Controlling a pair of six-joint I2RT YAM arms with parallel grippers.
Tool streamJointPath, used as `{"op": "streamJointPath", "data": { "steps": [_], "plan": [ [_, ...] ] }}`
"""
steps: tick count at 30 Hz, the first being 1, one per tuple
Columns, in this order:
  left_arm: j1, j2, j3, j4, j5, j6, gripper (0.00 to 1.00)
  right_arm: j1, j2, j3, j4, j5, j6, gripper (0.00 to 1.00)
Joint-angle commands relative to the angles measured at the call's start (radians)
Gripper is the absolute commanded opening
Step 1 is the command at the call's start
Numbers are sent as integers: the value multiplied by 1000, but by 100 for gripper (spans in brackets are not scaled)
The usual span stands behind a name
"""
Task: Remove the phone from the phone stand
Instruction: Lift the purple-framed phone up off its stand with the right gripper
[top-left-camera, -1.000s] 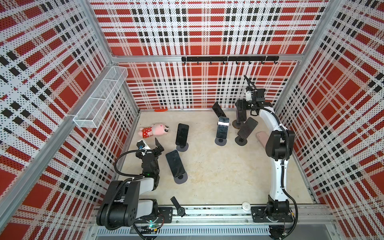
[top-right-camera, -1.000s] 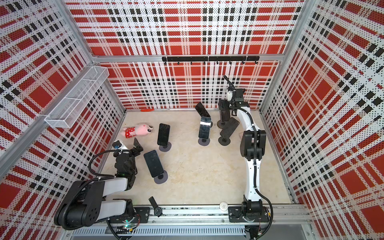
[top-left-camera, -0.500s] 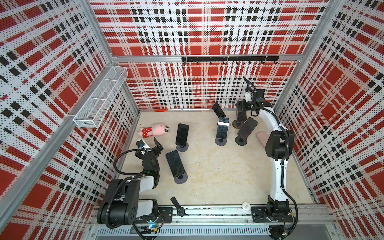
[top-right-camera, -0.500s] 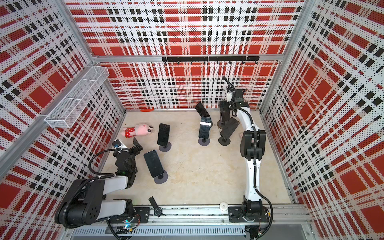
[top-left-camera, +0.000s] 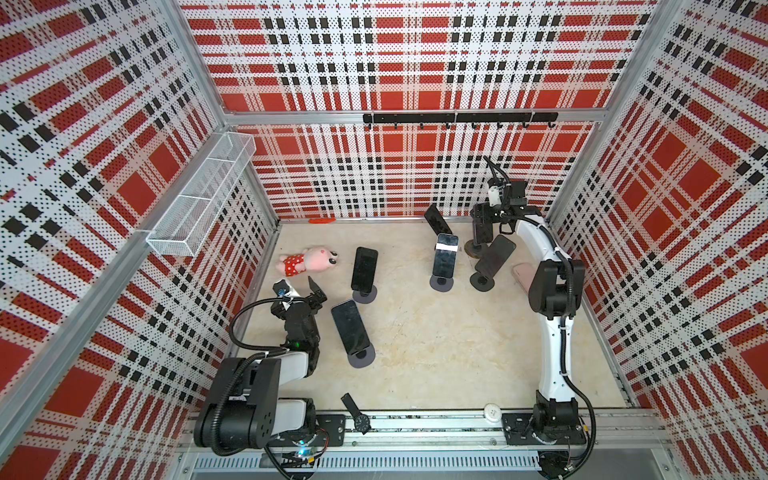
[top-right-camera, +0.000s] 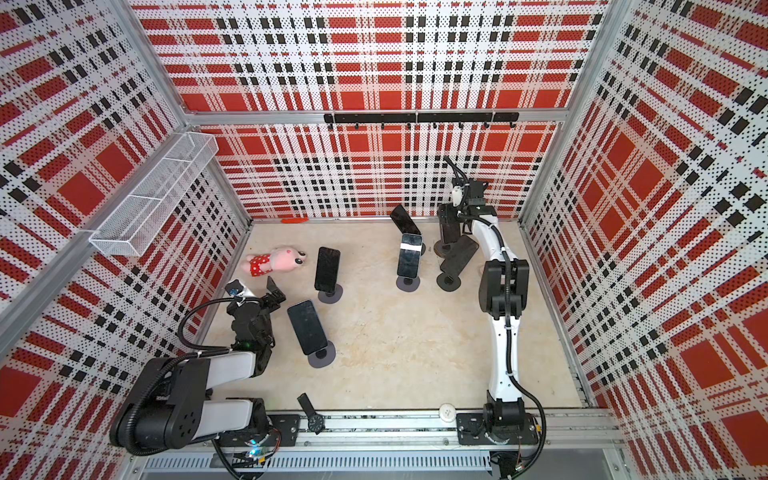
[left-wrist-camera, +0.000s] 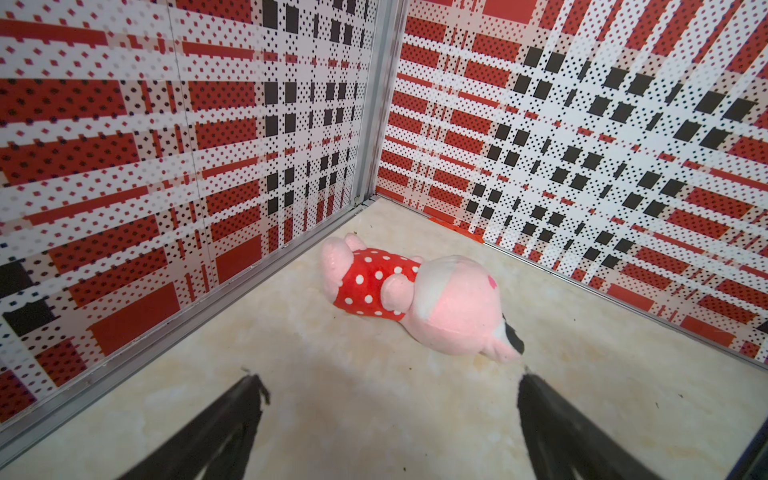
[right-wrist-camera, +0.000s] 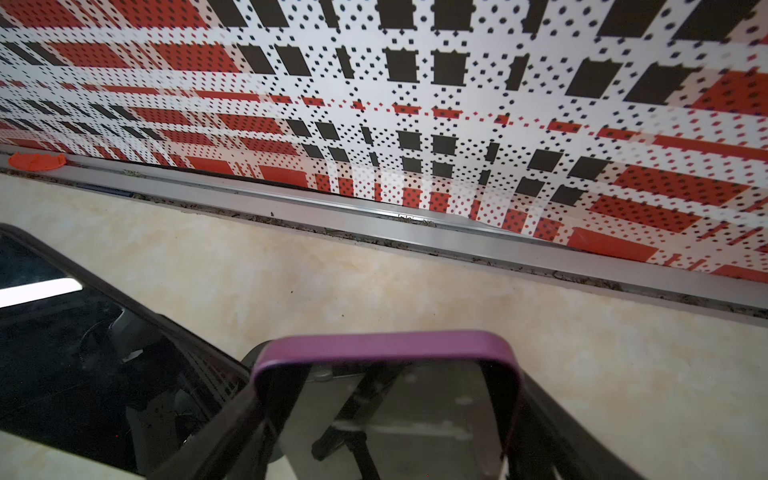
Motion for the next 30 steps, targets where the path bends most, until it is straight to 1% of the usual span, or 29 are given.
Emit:
{"op": "streamJointPath", "data": {
  "steps": [1,9,13,20,25,30],
  "plan": [
    [6,11,29,2,-10,-5,98,-4,16,28,7,7,-5,80],
    [6,18,39,-9,-11,-5,98,-3,-10,5,13,19,-6,73],
    [8,27,51,-21,-6,-5,98,-2,-20,-3,24,-4,16,70],
    [16,47,74,-45,8,-7,98,-4,-78,-68,72,-28,46,67],
    [13,35,63,-44,4,-9,98,-3,-113,-88,83,-26,57,66],
    [10,29,58,-42,0,-7,98,-4,-164,-143,128,-29,71,66]
  ]
}}
